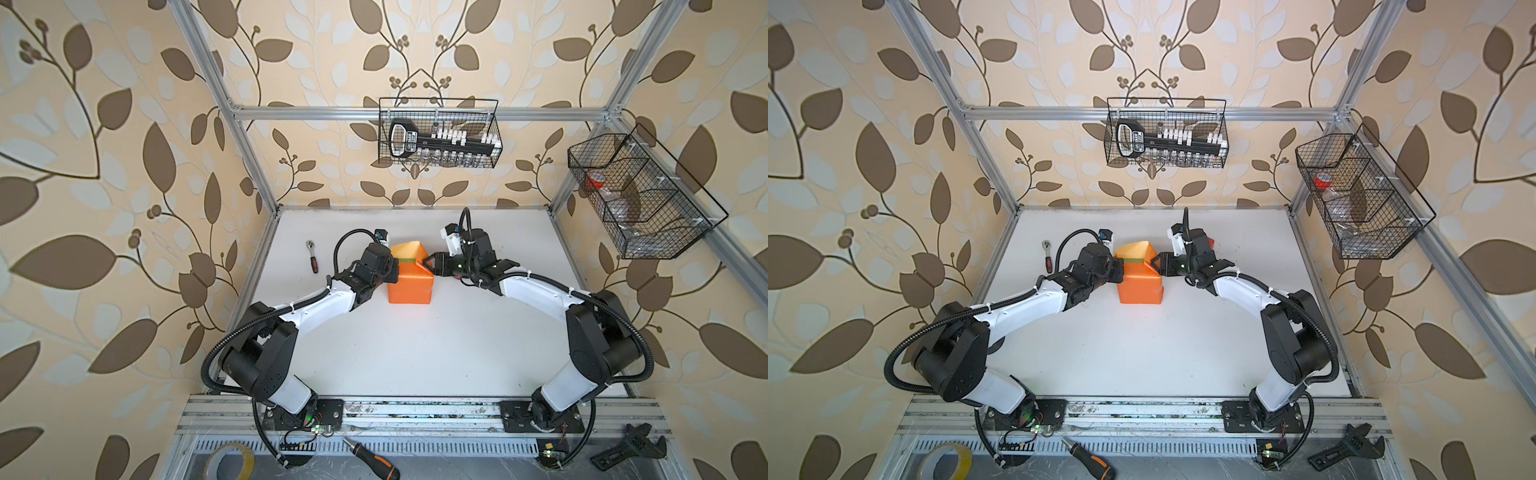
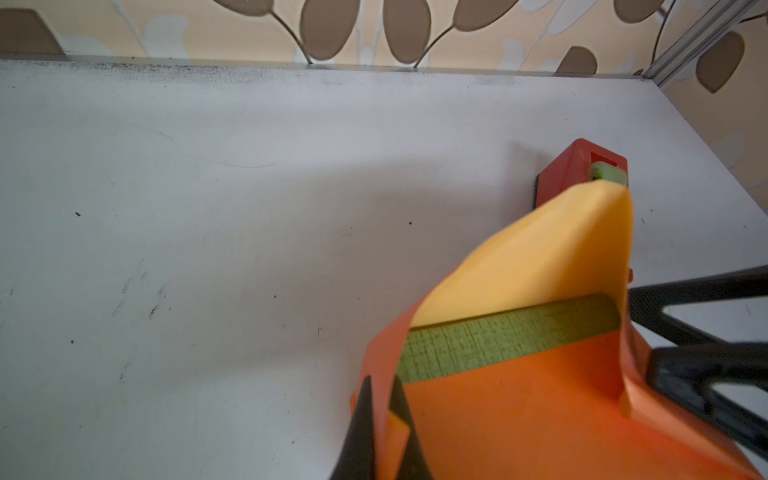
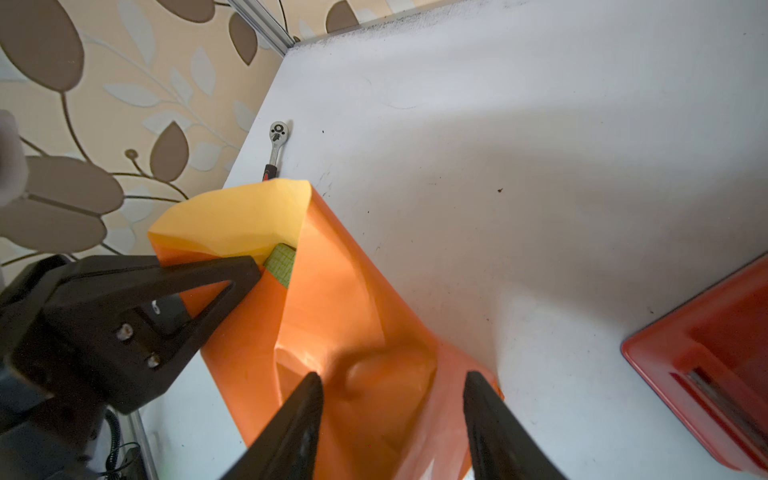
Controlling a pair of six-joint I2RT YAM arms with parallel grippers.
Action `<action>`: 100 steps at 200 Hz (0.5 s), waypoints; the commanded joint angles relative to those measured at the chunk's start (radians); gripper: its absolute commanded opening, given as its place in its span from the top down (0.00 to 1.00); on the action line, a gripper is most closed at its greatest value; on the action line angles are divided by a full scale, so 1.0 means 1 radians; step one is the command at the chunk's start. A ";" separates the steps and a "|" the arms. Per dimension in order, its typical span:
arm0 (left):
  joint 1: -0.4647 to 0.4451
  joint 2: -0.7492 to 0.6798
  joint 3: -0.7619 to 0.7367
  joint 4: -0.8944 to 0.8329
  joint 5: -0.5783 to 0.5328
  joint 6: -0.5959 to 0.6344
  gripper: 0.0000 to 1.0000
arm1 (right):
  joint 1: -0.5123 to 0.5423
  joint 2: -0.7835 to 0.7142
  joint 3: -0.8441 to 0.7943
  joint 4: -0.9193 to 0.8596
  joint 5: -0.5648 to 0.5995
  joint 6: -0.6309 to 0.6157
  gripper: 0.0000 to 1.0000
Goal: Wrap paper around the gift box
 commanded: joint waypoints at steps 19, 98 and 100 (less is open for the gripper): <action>-0.014 0.018 0.005 -0.091 0.031 0.011 1.00 | -0.003 0.058 0.021 0.003 0.025 -0.017 0.38; -0.014 -0.025 0.072 -0.119 0.082 -0.011 0.74 | -0.003 0.061 -0.135 0.090 0.042 0.006 0.39; -0.015 -0.027 0.074 -0.120 0.085 -0.012 0.72 | -0.003 0.059 -0.137 0.091 0.042 0.005 0.39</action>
